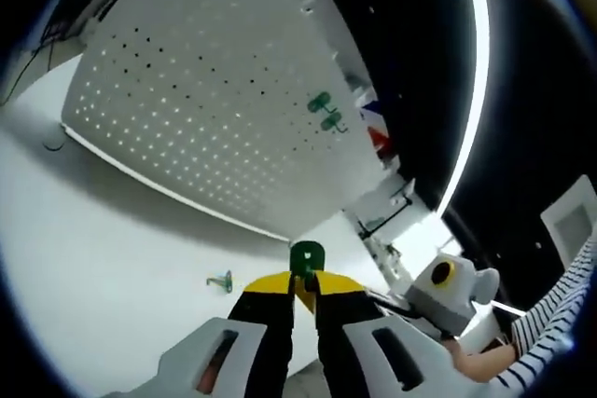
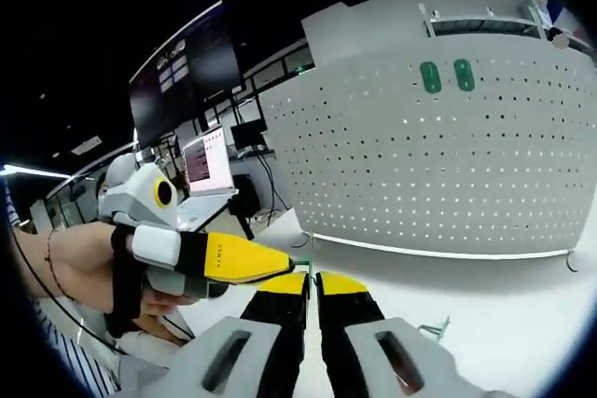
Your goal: Insert the hook assembly into the mounting plate slot until the hook locks in place.
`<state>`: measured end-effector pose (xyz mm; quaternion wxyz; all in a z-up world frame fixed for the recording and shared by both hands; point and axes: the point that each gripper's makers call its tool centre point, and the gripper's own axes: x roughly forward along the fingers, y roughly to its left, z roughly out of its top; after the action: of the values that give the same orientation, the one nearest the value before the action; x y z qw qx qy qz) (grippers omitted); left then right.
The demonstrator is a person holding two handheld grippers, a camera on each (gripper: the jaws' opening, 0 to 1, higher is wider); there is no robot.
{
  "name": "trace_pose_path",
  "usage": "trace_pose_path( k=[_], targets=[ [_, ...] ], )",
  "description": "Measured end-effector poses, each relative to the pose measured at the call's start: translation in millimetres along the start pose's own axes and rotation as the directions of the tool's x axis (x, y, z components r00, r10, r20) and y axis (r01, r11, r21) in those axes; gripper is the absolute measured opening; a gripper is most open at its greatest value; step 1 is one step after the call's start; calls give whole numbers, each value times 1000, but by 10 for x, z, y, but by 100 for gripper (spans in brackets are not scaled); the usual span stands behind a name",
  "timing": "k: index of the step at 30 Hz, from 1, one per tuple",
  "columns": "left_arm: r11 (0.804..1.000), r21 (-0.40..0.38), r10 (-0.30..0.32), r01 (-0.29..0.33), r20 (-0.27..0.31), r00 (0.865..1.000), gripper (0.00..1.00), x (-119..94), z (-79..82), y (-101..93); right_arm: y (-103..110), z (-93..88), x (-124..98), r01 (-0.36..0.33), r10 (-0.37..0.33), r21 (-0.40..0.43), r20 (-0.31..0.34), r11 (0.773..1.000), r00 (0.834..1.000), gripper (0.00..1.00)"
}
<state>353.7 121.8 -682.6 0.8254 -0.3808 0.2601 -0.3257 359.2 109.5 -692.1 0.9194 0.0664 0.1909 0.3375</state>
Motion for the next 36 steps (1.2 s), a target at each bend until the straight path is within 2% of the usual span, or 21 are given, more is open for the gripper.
trace_pose_path(
  k=[9,13,18,21,36],
  targets=[
    [998,-65,-26,27,22,999,5,5,33,-35,18,40,-1,-3,4,-25,13,1000,1000,0],
    [998,-63,-26,27,21,999,4,3,29,-41,38,44,-5,-3,4,-58,14,998,1000,0],
    [996,-85,-36,39,33,999,4,-3,54,-57,109,77,-15,-9,13,-145,25,989,1000,0],
    [995,-86,-39,42,31,999,3,-9,62,-58,94,83,-9,-11,13,-104,27,995,1000,0],
    [989,-145,-30,34,24,999,2,-26,26,-32,111,49,-10,-24,25,-107,10,994,1000,2]
  ],
)
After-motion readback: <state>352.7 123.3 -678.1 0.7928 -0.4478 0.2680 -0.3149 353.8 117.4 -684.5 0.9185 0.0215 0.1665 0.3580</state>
